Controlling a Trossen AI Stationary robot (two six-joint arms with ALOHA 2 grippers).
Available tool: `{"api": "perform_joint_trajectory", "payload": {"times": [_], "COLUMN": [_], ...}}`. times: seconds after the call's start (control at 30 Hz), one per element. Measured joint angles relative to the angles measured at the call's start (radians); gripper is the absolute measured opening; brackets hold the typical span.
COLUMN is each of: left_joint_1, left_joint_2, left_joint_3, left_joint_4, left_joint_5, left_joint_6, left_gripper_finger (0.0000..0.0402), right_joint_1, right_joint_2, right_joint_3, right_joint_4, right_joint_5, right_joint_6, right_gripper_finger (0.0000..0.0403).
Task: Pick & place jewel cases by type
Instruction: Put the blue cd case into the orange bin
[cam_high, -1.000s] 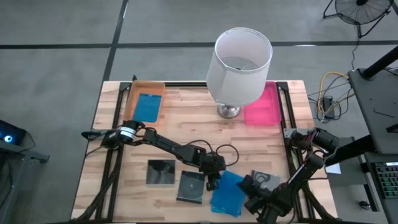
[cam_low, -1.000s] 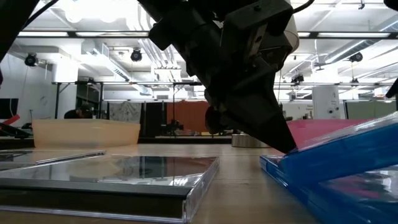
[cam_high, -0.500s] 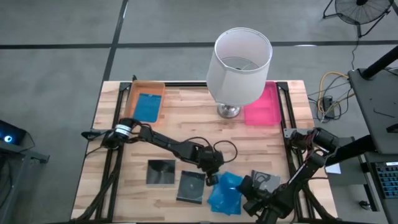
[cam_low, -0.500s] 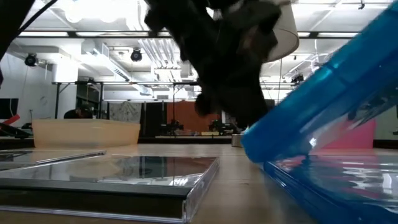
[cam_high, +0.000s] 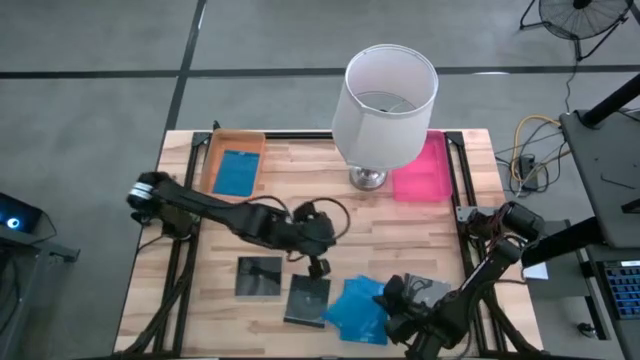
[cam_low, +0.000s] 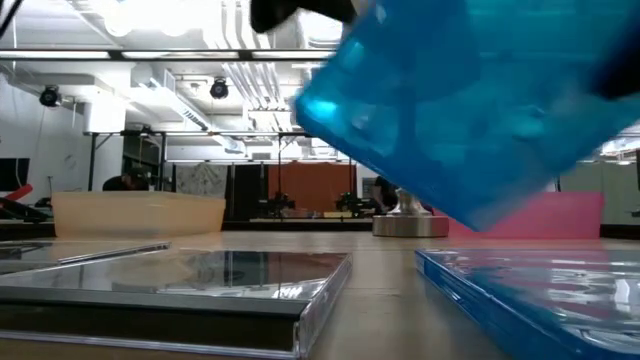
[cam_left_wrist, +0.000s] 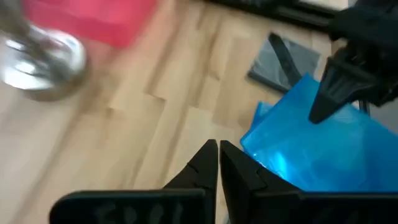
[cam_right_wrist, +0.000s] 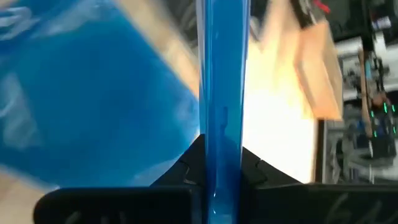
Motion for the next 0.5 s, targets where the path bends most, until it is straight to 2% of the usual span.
{"api": "perform_joint_trajectory", "payload": {"times": [0.33, 0.5], "left_joint_1": [-0.086, -0.147], "left_joint_2": [-0.159, -0.224], "left_joint_3": [0.0, -0.014], "left_joint_4": [-0.139, -0.186], "left_joint_5": [-0.178, -0.311], "left_joint_6": [0.005, 0.0], "left_gripper_finger": [0.0, 0.0], "right_joint_1": [-0.144, -0.183], "right_joint_2": [-0.026, -0.037], "right_joint_3": [0.131, 0.226], "right_joint_4": [0.008, 0.009], "right_joint_5": [0.008, -0.007], "right_joint_6": [0.153, 0.187], "right_gripper_finger": [0.0018, 0.0018]}}
